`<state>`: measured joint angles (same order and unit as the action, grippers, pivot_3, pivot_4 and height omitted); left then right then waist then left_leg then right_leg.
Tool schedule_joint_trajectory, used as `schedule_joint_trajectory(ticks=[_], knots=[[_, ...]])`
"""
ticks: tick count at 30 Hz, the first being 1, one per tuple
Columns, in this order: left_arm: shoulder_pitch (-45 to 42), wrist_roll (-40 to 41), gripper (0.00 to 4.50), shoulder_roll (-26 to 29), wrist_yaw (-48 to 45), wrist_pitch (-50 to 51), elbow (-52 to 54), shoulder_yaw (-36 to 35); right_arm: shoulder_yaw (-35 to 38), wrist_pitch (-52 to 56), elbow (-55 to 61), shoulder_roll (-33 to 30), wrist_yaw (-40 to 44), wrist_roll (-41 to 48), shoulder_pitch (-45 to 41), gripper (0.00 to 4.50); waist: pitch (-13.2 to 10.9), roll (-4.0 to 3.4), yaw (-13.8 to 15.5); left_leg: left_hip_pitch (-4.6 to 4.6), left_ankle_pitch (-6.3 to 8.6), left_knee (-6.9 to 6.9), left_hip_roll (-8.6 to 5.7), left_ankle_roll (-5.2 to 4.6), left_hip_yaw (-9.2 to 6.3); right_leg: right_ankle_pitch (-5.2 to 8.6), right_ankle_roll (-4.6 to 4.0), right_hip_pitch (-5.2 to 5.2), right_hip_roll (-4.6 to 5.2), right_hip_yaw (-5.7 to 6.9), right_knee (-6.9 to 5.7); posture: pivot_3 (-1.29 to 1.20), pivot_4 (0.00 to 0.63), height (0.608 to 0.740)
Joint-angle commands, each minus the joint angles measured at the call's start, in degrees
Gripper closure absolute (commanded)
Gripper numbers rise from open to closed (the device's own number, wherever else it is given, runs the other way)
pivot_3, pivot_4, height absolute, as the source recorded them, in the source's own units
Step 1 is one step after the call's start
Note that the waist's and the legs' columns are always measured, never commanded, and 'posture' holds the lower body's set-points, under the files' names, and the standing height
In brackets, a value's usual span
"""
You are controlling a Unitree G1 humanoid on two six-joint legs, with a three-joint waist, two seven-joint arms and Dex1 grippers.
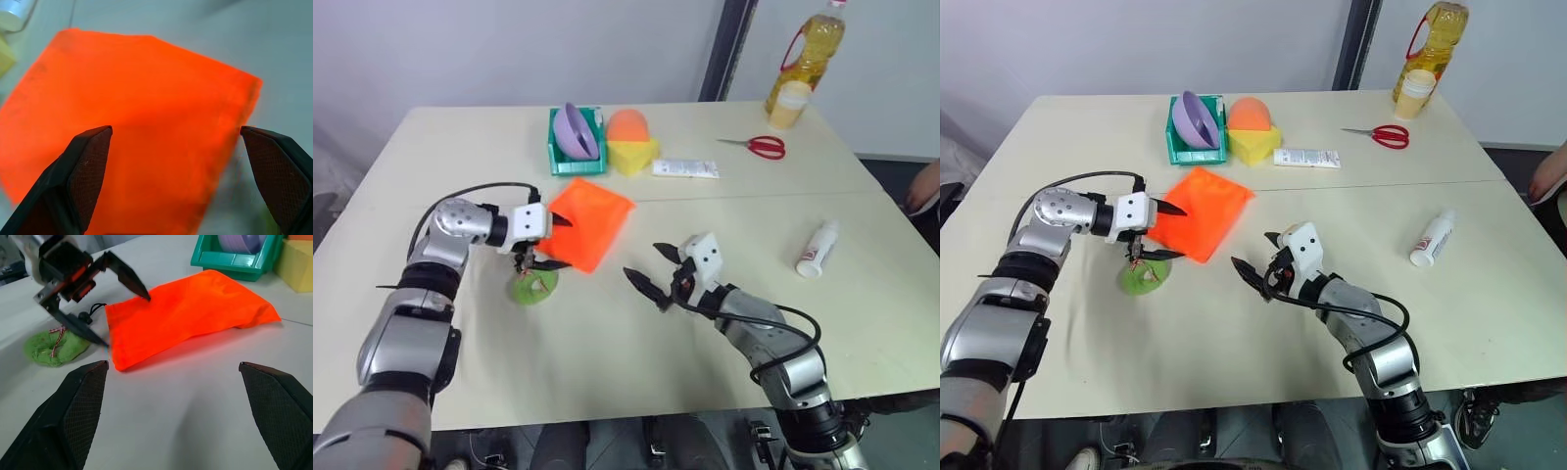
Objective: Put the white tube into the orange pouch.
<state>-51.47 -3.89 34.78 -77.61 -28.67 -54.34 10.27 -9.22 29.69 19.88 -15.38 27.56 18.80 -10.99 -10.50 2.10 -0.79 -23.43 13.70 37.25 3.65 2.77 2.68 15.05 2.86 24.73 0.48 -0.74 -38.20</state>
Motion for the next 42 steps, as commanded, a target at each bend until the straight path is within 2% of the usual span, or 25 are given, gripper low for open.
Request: schedule_joint_trajectory(ticks=[1,6,11,15,22,31,42], knots=[[0.1,0.5,0.00,0.5,0.6,-0.5,3.2,-0.3,-0.1,-1.0,0.6,0.4,0.3,0.0,-0.2,0.08,0.0,0.00,0.0,0.00,0.00,0.00,0.00,0.00,0.00,0.00,0.00,0.00,0.00,0.00,0.00,0.00,0.150,0.726],[-0.8,-1.7,0.00,-0.4,6.6,-2.4,1.7,-0.1,-0.2,-1.1,0.5,0.4,0.3,-0.1,-0.3,0.08,0.0,0.00,0.1,0.00,0.00,0.04,0.00,0.00,0.00,-0.01,0.01,-0.01,0.00,0.00,0.00,0.00,0.150,0.726],[-1.3,-2.5,0.00,-0.6,8.9,-3.0,0.6,0.0,-0.1,-1.2,0.5,0.4,0.2,-0.2,-0.2,0.08,0.0,0.00,0.1,0.00,0.00,0.04,-0.01,0.00,0.00,-0.01,0.01,-0.01,0.00,0.00,0.00,0.00,0.150,0.726],[-1.4,-1.7,0.00,-0.6,8.2,-2.9,0.3,-0.3,-0.1,-1.2,0.5,0.5,0.1,-0.2,-0.2,0.08,0.0,0.00,0.0,0.00,0.00,0.04,0.00,0.00,-0.01,-0.01,0.01,-0.01,0.00,0.00,0.00,0.00,0.150,0.726],[-0.3,1.1,0.00,0.6,0.0,0.7,3.9,-0.5,-0.1,-1.1,0.6,0.6,0.1,-0.1,-0.1,0.08,0.0,0.00,0.0,0.00,0.00,0.04,-0.01,0.00,0.00,-0.01,0.01,-0.01,0.00,0.00,-0.01,0.00,0.150,0.726],[-1.1,-3.6,0.00,0.0,6.9,-3.0,1.7,1.2,-0.1,-1.2,0.5,0.6,0.2,-0.2,-0.1,0.08,0.0,0.00,0.1,0.00,0.00,0.05,-0.01,0.00,0.00,-0.01,0.02,-0.02,0.00,0.00,-0.01,0.00,0.150,0.726],[-1.8,-3.1,0.00,0.2,5.8,-3.5,0.3,1.6,-0.1,-1.1,0.8,0.6,-0.1,-0.2,0.1,0.08,0.0,0.00,0.1,0.00,0.00,0.05,-0.01,0.00,0.00,-0.01,0.02,-0.02,0.00,0.00,-0.01,0.00,0.150,0.726]])
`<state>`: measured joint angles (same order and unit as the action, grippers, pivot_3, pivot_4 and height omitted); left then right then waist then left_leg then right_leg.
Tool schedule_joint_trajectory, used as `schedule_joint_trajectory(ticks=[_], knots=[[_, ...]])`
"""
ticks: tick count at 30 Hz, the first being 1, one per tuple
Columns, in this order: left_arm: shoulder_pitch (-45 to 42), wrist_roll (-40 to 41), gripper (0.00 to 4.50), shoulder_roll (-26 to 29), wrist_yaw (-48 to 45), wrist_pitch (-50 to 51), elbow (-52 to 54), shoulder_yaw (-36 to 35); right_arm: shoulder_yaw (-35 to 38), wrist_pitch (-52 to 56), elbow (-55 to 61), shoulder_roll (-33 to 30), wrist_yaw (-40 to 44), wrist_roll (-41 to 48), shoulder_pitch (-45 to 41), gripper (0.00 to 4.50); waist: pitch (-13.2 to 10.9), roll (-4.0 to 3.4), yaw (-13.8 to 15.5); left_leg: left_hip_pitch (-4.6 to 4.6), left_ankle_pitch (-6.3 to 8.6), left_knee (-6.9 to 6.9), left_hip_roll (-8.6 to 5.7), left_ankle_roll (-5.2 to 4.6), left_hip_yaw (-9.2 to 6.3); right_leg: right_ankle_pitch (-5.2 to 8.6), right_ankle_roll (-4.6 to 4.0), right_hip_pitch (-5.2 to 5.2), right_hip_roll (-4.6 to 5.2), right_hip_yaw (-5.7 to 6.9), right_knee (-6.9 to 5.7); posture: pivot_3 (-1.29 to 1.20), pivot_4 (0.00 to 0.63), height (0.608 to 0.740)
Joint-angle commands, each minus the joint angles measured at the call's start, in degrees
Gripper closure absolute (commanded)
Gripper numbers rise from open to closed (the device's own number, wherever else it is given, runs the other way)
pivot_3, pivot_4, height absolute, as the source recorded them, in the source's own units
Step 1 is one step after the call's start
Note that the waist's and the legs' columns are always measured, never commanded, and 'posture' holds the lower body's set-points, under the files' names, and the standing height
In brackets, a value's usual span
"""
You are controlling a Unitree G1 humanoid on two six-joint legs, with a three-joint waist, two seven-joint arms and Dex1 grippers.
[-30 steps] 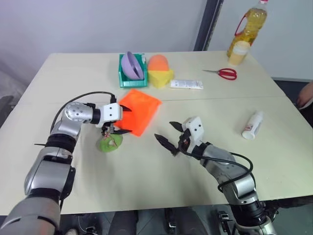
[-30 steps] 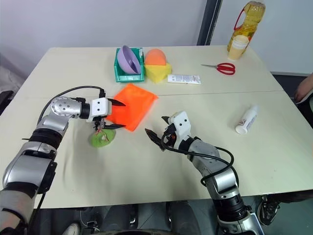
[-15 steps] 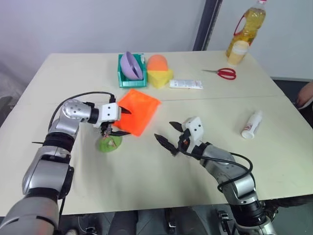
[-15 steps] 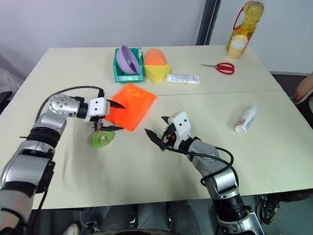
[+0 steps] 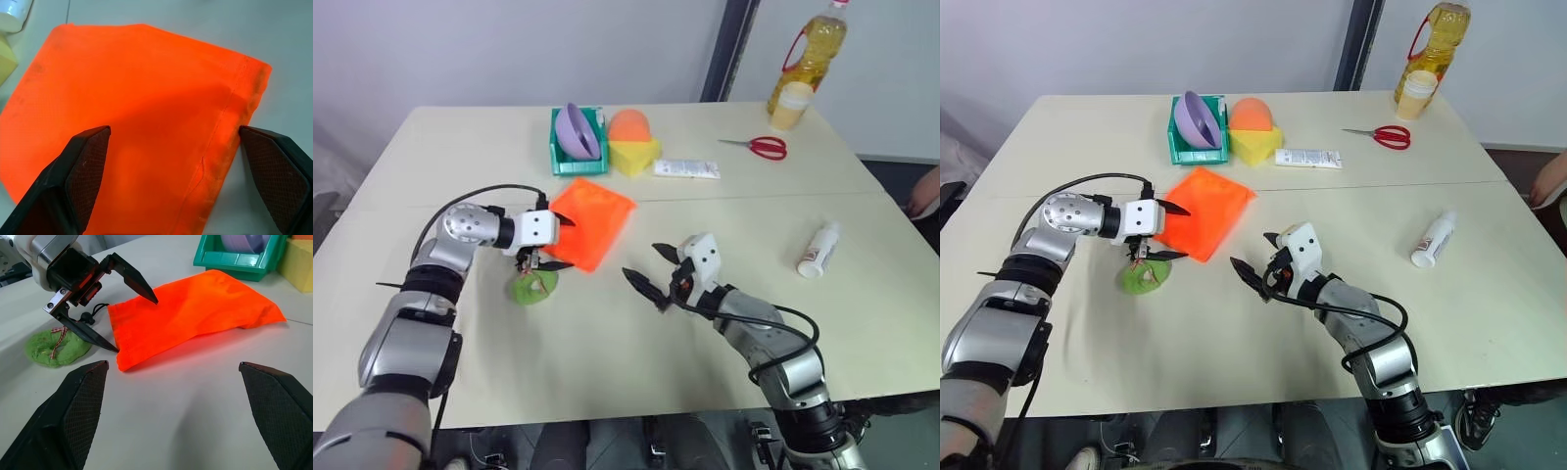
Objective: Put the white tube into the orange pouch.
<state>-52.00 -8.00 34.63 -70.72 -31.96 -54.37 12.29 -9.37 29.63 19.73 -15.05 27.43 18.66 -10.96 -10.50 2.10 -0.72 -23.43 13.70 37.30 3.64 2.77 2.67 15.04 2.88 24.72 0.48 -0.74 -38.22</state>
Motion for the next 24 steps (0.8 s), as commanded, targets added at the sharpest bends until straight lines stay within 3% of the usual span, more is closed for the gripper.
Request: schedule_joint_trajectory(ticks=[1,13,24], knots=[[-1.2,1.2,0.00,0.3,-1.5,-0.1,0.5,-0.4,0.0,-1.1,0.9,0.3,0.1,-0.1,0.0,0.08,0.0,0.00,0.0,0.00,0.00,0.00,0.00,0.00,0.00,0.00,0.00,0.00,0.00,0.00,0.00,0.00,0.150,0.726],[-2.0,-0.6,0.00,-0.1,3.4,-0.9,-0.9,-0.5,-0.1,-1.1,0.9,0.1,0.3,-0.2,0.2,0.08,0.0,0.00,0.0,0.00,0.00,0.00,0.00,0.00,0.00,0.00,0.00,0.00,0.00,0.00,0.00,0.00,0.150,0.726],[-1.9,2.7,0.00,-0.4,3.2,0.8,-0.4,-2.2,-0.2,-1.1,0.7,0.0,0.7,-0.2,0.2,0.08,0.0,0.00,0.0,0.00,0.00,0.01,0.00,0.00,0.00,0.00,0.00,0.00,0.00,0.00,0.00,0.00,0.150,0.726]])
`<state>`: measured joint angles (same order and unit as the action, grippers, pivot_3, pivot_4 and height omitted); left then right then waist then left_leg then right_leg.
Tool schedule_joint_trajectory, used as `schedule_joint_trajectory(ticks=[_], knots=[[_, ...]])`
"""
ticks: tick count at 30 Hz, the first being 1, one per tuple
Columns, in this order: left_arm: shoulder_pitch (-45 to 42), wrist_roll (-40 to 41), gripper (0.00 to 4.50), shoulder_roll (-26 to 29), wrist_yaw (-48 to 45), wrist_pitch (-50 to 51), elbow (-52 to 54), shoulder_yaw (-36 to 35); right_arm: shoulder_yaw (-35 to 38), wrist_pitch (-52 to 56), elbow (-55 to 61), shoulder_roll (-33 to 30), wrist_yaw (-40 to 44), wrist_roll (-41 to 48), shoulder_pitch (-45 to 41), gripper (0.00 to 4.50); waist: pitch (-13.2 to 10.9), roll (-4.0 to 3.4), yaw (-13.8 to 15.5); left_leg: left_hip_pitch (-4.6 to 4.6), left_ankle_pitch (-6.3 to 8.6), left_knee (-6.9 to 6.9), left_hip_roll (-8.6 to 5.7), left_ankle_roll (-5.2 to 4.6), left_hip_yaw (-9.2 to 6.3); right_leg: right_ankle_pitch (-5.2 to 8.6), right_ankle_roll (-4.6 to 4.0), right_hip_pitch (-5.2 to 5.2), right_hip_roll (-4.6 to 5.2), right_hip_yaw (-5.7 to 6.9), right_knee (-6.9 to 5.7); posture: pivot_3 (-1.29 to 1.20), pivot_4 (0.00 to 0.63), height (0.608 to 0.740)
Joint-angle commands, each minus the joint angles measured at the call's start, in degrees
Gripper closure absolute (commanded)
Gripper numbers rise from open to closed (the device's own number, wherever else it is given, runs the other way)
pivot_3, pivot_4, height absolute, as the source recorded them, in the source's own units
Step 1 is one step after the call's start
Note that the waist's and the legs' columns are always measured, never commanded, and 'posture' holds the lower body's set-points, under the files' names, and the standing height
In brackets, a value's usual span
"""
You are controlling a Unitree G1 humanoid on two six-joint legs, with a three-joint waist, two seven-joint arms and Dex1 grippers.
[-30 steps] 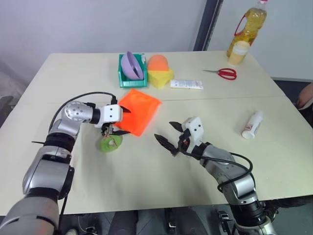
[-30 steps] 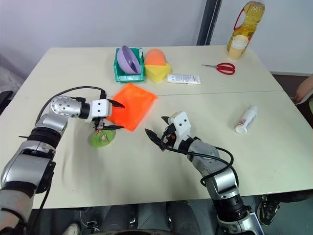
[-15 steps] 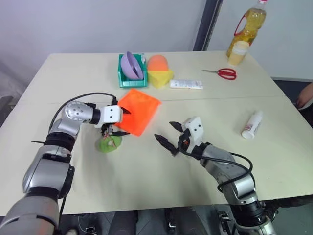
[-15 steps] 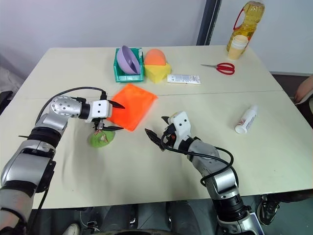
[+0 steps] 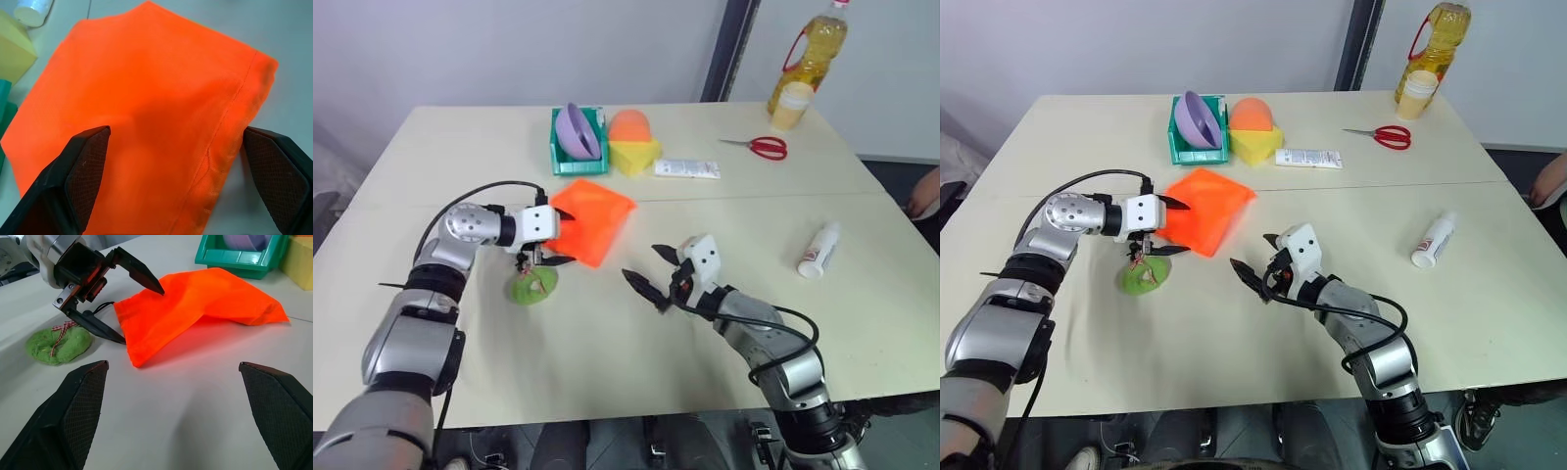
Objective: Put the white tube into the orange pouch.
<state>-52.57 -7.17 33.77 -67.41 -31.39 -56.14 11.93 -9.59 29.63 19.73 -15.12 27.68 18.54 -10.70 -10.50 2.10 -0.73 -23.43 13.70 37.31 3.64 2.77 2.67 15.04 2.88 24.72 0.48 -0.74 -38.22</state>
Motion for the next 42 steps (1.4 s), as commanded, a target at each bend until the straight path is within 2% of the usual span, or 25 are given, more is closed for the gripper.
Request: schedule_joint_trajectory(ticks=[1,11,23,32,35,36,42], knots=[[-1.3,2.0,0.00,0.4,-0.2,0.3,1.5,-1.9,0.0,-1.2,0.6,0.0,0.5,-0.1,0.0,0.08,0.0,0.00,0.0,0.00,0.00,0.00,0.00,0.00,0.00,0.00,0.00,0.00,0.00,0.00,0.00,0.00,0.150,0.726],[-2.0,3.0,0.00,0.2,1.4,1.4,1.4,-3.2,0.1,-1.2,0.6,0.1,0.8,-0.2,0.0,0.08,0.0,0.00,0.0,0.00,0.00,0.00,0.00,0.00,0.00,0.00,0.00,0.00,0.00,0.00,-0.01,0.00,0.150,0.726],[-0.5,-1.2,0.00,2.5,8.4,-6.6,0.2,-1.9,0.3,-1.0,0.8,0.2,0.5,-0.3,0.1,0.08,0.0,0.00,-0.1,0.00,0.00,0.01,0.00,0.00,0.00,0.00,0.00,0.00,0.00,0.00,-0.01,0.00,0.150,0.726],[-0.3,-2.7,0.00,2.9,16.0,-6.9,-1.9,-3.1,0.2,-1.0,0.4,0.3,0.7,-0.2,-0.4,0.08,0.0,0.00,0.1,0.01,0.00,0.02,0.00,0.00,0.00,0.00,0.00,0.00,0.00,0.00,-0.03,0.00,0.150,0.726],[-0.1,-1.4,0.84,2.5,15.7,-6.3,-1.9,-3.7,0.2,-1.1,0.3,0.3,0.5,-0.3,-0.6,0.00,0.0,0.00,0.1,0.01,0.00,0.04,-0.01,0.00,0.01,-0.01,0.01,-0.01,0.02,0.00,-0.03,0.00,0.150,0.726],[0.0,-1.2,1.27,2.4,15.5,-6.2,-1.9,-3.8,0.2,-1.2,0.3,0.3,0.4,-0.4,-0.6,0.00,0.0,0.00,0.1,0.01,0.00,0.04,-0.01,0.00,0.01,-0.01,0.01,-0.01,0.02,0.00,-0.03,0.00,0.150,0.726],[0.4,5.4,4.46,-0.4,11.2,1.0,0.3,-7.1,5.4,-1.6,0.9,-0.6,-4.2,-2.1,-2.1,0.00,0.0,0.00,0.0,0.01,0.00,0.04,-0.01,0.00,0.01,-0.01,0.01,-0.01,0.01,0.00,-0.04,0.00,0.150,0.726]])
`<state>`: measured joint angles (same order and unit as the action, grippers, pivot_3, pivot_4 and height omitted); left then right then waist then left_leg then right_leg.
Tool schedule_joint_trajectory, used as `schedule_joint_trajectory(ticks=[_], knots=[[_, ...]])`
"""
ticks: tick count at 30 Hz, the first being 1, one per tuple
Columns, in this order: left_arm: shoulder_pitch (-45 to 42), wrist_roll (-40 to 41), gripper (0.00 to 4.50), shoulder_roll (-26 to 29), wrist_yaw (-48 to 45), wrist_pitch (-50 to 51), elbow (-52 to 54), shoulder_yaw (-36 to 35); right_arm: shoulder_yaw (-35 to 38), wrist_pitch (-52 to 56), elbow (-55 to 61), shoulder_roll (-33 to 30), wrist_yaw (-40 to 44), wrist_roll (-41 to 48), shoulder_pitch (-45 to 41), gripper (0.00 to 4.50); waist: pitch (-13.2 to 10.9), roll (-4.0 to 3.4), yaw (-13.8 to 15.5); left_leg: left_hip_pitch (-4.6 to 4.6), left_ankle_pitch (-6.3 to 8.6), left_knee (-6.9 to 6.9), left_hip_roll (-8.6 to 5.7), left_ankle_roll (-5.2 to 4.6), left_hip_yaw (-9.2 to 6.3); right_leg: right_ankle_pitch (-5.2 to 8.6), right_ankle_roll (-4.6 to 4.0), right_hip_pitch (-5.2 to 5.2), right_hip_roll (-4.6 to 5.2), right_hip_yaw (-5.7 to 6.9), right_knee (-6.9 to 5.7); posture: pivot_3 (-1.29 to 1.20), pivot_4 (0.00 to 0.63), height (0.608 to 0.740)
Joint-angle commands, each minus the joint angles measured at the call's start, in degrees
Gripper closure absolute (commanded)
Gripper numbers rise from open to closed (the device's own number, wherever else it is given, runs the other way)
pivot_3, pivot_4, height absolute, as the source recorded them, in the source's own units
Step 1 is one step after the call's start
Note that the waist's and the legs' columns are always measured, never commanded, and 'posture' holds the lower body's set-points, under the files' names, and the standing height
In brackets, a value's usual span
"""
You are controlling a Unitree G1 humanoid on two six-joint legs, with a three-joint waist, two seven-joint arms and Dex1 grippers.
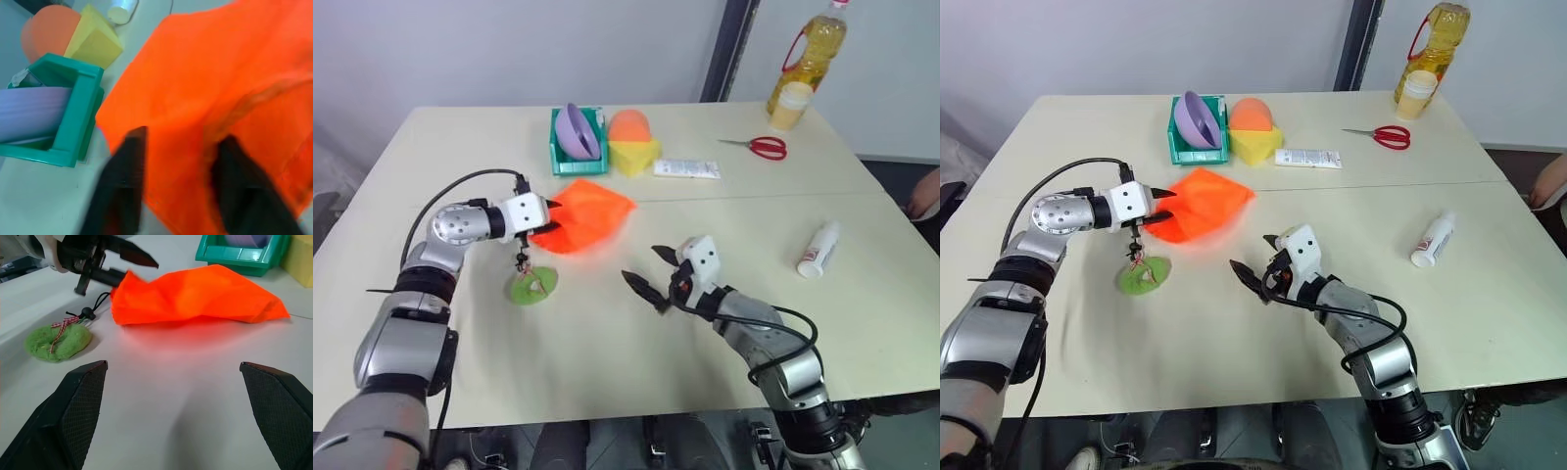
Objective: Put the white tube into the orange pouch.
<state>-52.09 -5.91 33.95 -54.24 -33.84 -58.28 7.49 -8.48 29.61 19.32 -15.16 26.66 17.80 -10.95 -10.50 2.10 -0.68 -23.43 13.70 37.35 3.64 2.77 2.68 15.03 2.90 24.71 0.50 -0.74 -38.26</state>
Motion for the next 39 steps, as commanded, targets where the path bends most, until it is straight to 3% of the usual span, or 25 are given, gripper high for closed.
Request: schedule_joint_trajectory(ticks=[1,11,16,24,36,39], knots=[[0.1,4.7,4.46,-0.9,-2.5,4.4,3.0,-2.9,5.2,-1.6,1.2,-0.7,-4.1,-1.8,-2.2,0.00,0.0,0.00,0.0,0.00,0.00,0.01,0.00,0.00,0.00,0.00,0.00,0.00,0.00,0.00,0.00,0.00,0.150,0.726],[6.4,11.1,4.46,-7.1,-4.7,27.9,26.6,-2.3,19.8,6.3,2.2,-8.3,-16.4,-8.3,-4.3,0.00,0.0,0.00,0.0,-0.01,0.00,0.00,-0.04,0.00,-0.01,-0.01,0.01,-0.01,0.03,-0.05,-0.03,0.00,0.150,0.726],[7.9,10.3,4.46,-9.9,-0.6,34.9,33.5,-1.6,26.0,14.4,4.0,-7.2,-24.3,-10.3,-4.1,0.00,0.0,-0.02,-0.1,0.04,0.00,0.00,-0.03,0.00,-0.02,-0.01,0.01,-0.01,0.00,-0.14,-0.08,0.00,0.150,0.726],[9.0,9.4,4.46,-13.8,4.3,39.2,36.4,-0.6,30.2,23.1,4.3,0.9,-30.7,-9.3,-3.7,0.00,0.0,-0.06,-0.1,0.05,0.00,0.01,-0.04,0.00,-0.02,-0.01,0.02,-0.01,-0.01,-0.19,-0.12,0.00,0.150,0.726],[10.1,9.2,4.46,-14.8,6.9,40.8,38.0,0.5,34.6,16.9,-8.5,1.1,-35.3,-10.9,-5.9,0.00,0.0,-0.07,-0.2,0.05,0.00,-0.01,-0.06,0.00,-0.01,-0.02,0.03,-0.01,0.01,-0.21,-0.08,0.00,0.150,0.726],[10.3,9.2,4.50,-14.7,7.1,41.0,38.5,0.6,35.2,15.5,-10.7,1.1,-36.2,-10.9,-6.4,0.84,0.0,-0.08,-0.2,0.05,0.00,-0.05,-0.06,0.00,-0.01,-0.02,0.03,-0.01,0.01,-0.22,-0.07,0.00,0.150,0.726]])
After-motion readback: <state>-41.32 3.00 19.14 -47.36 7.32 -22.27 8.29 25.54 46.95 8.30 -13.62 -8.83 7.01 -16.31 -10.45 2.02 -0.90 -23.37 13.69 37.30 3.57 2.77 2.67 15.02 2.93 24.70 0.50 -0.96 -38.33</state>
